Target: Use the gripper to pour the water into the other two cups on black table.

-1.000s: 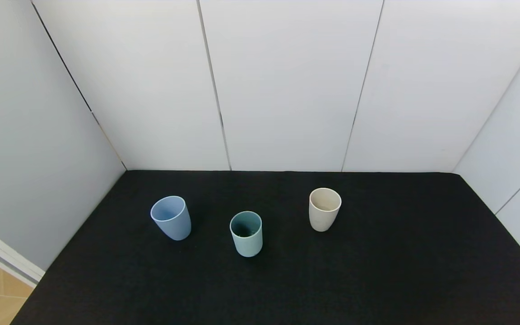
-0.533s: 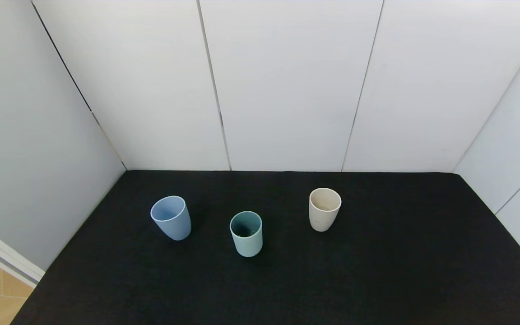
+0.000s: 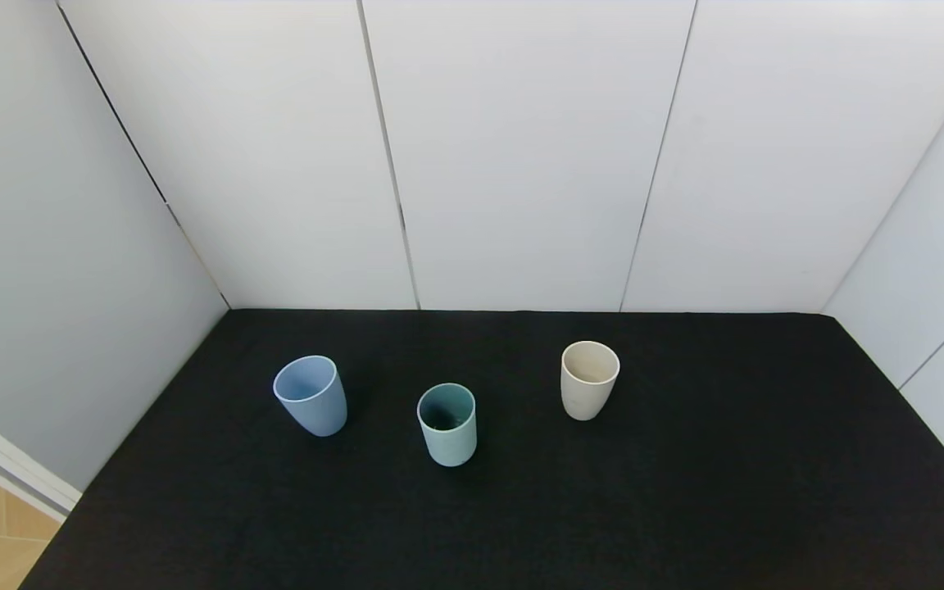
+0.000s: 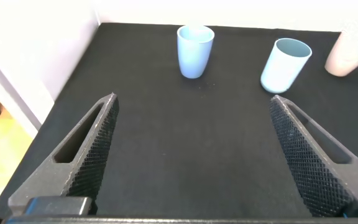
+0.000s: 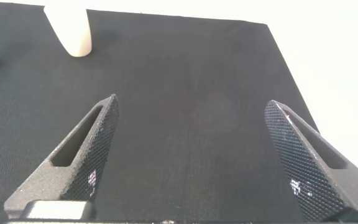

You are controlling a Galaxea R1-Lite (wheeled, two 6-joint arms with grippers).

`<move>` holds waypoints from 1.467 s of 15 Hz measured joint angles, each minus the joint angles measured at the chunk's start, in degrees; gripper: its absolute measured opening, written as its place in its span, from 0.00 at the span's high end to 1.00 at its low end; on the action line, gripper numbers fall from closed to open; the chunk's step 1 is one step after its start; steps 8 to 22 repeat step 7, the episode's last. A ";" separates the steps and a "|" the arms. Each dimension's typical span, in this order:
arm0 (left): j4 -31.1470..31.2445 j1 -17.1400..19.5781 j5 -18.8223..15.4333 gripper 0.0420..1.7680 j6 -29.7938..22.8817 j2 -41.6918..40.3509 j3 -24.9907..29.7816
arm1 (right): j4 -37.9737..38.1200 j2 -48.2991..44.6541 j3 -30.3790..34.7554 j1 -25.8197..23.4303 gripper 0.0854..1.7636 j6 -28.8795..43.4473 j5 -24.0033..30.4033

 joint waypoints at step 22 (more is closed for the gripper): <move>0.15 0.00 0.09 0.03 -0.06 0.00 0.00 | 0.13 0.00 0.00 0.00 0.03 -0.17 0.02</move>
